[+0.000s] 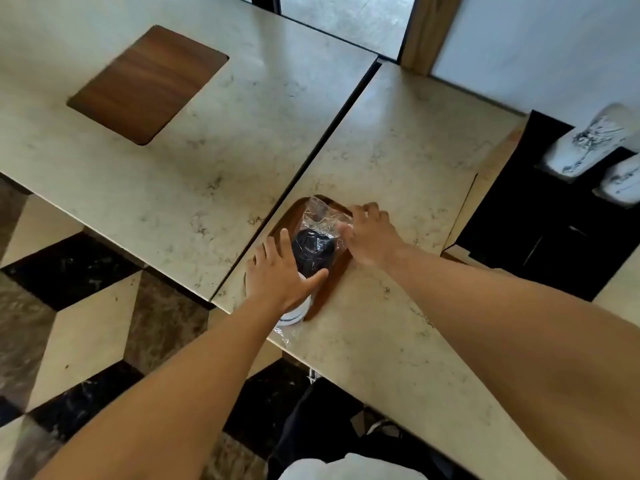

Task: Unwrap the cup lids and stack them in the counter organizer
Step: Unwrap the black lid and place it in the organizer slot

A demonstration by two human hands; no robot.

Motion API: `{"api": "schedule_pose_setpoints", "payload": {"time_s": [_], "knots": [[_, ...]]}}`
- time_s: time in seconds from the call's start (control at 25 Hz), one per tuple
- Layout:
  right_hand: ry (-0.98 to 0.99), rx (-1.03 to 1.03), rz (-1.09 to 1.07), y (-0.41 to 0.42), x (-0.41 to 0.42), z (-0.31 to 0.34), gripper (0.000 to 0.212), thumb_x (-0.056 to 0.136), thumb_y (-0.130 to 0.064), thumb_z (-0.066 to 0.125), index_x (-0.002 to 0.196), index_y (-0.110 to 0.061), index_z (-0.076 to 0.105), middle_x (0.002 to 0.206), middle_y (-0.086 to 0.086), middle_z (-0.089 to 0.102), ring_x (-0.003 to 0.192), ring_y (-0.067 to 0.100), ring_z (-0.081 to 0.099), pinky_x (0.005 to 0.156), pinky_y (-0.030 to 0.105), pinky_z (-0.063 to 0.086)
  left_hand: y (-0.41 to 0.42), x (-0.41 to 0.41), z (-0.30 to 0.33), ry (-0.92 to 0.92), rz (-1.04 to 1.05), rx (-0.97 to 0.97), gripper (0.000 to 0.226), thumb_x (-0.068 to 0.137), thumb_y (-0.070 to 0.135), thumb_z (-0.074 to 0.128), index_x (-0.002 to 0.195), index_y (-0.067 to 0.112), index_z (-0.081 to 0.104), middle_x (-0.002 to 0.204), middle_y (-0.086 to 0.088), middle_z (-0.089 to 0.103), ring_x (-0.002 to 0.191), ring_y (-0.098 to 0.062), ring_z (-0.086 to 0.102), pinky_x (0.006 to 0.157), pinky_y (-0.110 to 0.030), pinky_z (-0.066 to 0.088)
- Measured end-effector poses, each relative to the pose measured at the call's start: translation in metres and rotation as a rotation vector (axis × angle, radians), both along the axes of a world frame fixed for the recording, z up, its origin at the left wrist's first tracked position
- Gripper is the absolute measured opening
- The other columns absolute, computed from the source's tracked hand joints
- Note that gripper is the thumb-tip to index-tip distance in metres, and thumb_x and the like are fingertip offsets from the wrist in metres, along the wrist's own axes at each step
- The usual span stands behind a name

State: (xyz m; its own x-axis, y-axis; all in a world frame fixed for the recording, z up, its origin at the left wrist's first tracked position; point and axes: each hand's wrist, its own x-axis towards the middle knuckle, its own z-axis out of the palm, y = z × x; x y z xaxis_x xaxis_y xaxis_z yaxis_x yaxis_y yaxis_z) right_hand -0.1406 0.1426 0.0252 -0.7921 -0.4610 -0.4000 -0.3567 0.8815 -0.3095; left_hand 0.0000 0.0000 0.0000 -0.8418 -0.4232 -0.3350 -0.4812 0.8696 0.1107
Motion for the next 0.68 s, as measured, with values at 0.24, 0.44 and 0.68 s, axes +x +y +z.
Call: {"api": "schedule_pose_setpoints", "payload": {"time_s": [0.24,0.44,0.68], "knots": [[0.011,0.016,-0.041,-0.011,-0.016,-0.022,0.035,0.105,-0.017,0.039,0.136,-0.003,0.048,0.137,0.021,0.043,0.124,0.042,0.045,0.1,0.049,0.043,0.02,-0.001,-0.019,0.027,0.066,0.037,0.12,0.073,0.093,0.027,0.158,0.012,0.004,0.152,-0.021,0.034,0.135,-0.038,0.039,0.106,-0.051,0.038],[-0.066,-0.091,-0.181,-0.011,-0.029,-0.041,0.026,0.101,-0.016,0.051,0.125,-0.005,0.051,0.128,0.019,0.05,0.113,0.037,0.056,0.098,0.045,0.048,0.021,-0.003,-0.028,0.044,0.027,-0.033,0.116,0.075,0.083,0.046,0.157,0.011,0.006,0.145,-0.019,0.042,0.127,-0.035,0.046,0.1,-0.049,0.042],[-0.14,-0.195,-0.29,-0.006,-0.03,-0.051,0.039,0.095,-0.015,0.058,0.131,-0.006,0.046,0.131,0.017,0.054,0.114,0.031,0.058,0.088,0.03,0.045,0.016,-0.009,-0.028,0.067,-0.01,-0.006,0.108,0.077,0.065,0.063,0.155,0.01,0.012,0.142,-0.017,0.044,0.126,-0.034,0.046,0.101,-0.049,0.044]]}}
